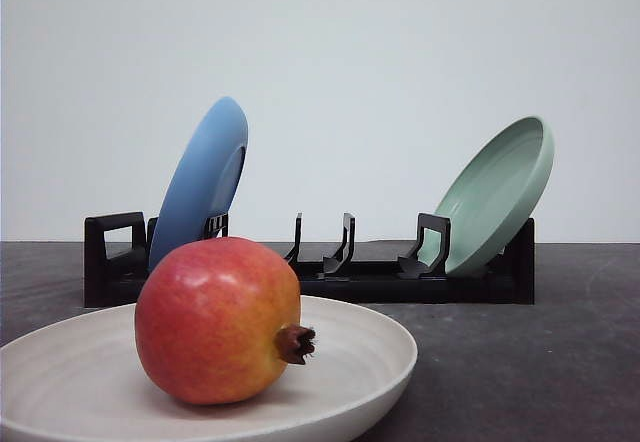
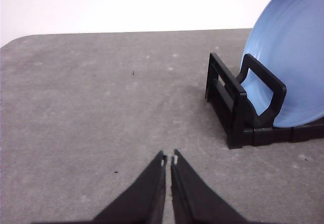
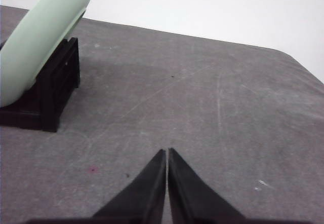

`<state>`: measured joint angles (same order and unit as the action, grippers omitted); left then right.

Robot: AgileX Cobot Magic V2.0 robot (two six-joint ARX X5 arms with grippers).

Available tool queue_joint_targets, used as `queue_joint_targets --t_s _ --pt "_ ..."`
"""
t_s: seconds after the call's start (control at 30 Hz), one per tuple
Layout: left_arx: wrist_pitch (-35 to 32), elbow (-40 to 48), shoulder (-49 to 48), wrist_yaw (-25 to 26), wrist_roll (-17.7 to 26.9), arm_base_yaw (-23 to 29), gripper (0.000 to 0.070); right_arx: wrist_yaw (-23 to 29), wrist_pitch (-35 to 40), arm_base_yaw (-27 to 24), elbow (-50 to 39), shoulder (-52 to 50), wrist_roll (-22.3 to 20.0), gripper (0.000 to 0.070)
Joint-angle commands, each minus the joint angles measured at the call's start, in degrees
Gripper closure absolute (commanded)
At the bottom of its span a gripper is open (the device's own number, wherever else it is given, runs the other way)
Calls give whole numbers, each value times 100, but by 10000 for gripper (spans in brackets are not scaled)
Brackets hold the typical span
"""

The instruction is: Place pomegranate in white plate

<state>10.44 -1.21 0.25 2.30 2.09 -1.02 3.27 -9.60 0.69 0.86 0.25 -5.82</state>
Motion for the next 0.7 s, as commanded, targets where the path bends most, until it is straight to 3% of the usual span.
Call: queue_joint_targets --t_s 0.0,0.67 --pt "32 52 -7 27 -20 2 700 16 -44 -7 -17 -4 -17 700" --pt "30 52 -9 27 -20 2 700 -25 56 -7 -15 -4 83 700"
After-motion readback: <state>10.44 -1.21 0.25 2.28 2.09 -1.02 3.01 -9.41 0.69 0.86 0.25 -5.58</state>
